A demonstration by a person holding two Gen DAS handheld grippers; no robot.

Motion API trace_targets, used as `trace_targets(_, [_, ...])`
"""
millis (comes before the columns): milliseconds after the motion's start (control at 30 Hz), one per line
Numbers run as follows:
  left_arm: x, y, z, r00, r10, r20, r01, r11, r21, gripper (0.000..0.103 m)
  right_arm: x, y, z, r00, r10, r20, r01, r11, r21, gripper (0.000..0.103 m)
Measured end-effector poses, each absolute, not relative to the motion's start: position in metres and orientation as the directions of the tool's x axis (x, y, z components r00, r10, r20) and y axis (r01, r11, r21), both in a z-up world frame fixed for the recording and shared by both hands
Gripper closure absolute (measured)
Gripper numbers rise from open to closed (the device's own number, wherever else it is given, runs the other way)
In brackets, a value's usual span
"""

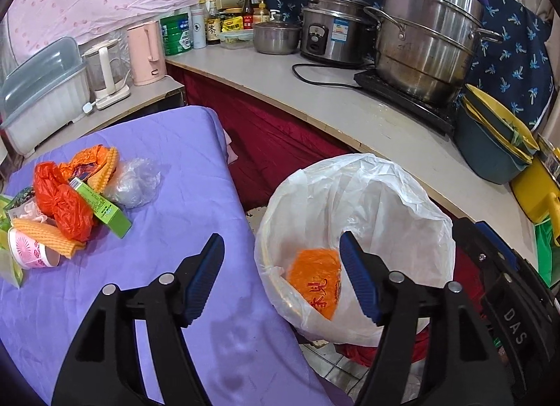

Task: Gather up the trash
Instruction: 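Open both tools to drop the bag and tissue into the bin, then grasp the yellow-green snack bag with the left tool while the right tool grasps the red plastic bag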

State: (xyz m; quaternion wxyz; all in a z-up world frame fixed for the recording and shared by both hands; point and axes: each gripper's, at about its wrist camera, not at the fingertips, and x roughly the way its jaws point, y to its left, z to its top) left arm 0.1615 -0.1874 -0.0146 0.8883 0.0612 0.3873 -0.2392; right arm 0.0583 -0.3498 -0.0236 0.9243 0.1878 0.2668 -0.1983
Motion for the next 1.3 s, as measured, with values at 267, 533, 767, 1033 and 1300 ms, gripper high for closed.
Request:
trace_targets(267, [0.165,-0.159,-0.009,0.608,-0.352,-0.712,0.421,0.903,-0.087,0.038,0.059,-0.323,-0.015,0.794,-0.247,-0.556,0.428,0.876,0.221,0.062])
trace_targets(533, [0.168,-0.119,0.001,0.654,-0.304,-0.692,0.355,0.932,-0.073,0.038,0.067,-0.286,-0.011,0.811,-0.192,-0.553,0.363,0.906,0.218,0.060])
trace_targets(767, [0.169,-0.079,0.004,0.682,-0.254,-0.686,0.289,0.955,-0.066,0.038,0.076,-0.251,-0.011,0.817,-0.140,-0.560,0.304,0.929,0.212,0.058])
trace_targets(1033, [0.171,-0.039,0.000,0.683,-0.221,-0.696,0.234,0.969,-0.078,0.038,0.085,-0.214,-0.013,0.815,-0.094,-0.572,0.253,0.945,0.205,0.058])
trace_targets(1300, [0.172,-0.003,-0.008,0.681,-0.182,-0.709,0.176,0.981,-0.083,0.038,0.097,-0.181,-0.016,0.808,-0.044,-0.588,0.199,0.959,0.201,0.058])
